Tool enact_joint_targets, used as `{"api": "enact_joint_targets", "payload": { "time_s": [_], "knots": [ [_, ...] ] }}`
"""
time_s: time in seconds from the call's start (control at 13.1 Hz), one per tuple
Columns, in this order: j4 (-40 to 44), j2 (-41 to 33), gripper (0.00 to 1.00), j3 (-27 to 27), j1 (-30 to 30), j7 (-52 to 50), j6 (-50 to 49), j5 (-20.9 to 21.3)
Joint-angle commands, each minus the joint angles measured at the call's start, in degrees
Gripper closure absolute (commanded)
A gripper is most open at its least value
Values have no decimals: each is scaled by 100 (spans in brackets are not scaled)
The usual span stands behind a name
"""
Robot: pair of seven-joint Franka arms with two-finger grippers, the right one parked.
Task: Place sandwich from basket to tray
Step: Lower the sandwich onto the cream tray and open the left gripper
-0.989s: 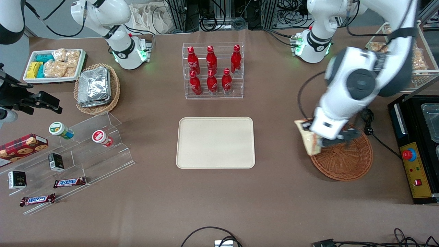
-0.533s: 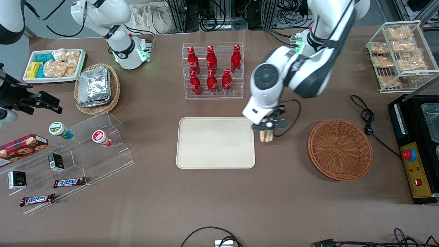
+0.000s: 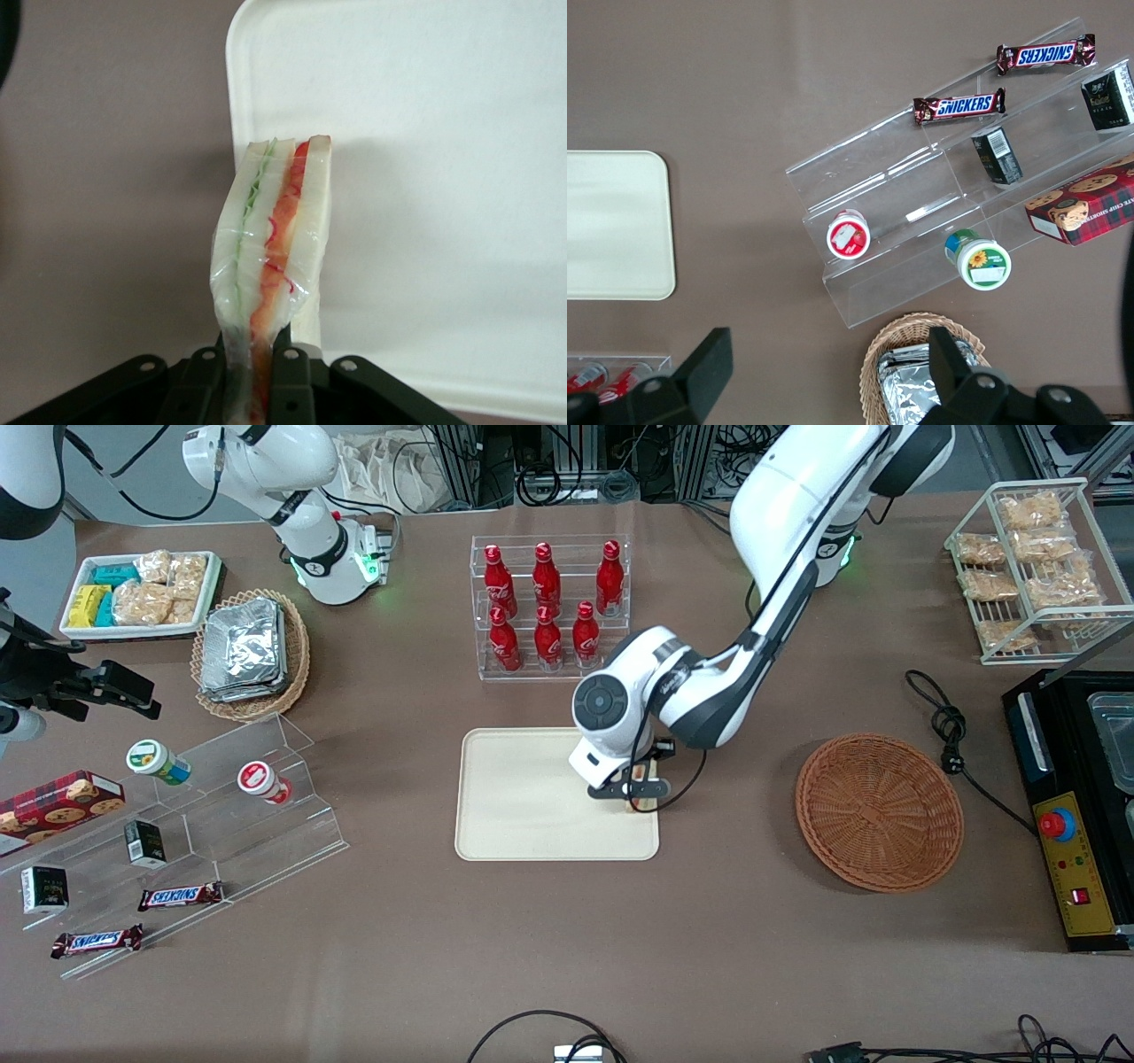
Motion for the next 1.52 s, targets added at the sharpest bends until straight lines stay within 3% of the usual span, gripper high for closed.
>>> {"api": "enact_joint_targets", "payload": {
  "time_s": [0.0, 0.15, 0.23, 0.3, 0.61, 0.84, 1.07, 1.45],
  "knots": [
    [409, 248, 80, 41, -82, -75, -26, 213],
    [417, 291, 73, 41, -82, -84, 19, 213],
    [417, 309, 51, 41, -91, -84, 28, 222],
    [408, 318, 1, 41, -82, -66, 106, 231],
    [391, 152, 0, 41, -82, -75, 125, 310],
    [268, -541, 0, 85, 58, -102, -252, 301],
    [-135, -1393, 0, 50, 663, 292, -315, 178],
    [-1067, -2694, 0, 41, 1683, 1743, -332, -533]
  ]
}}
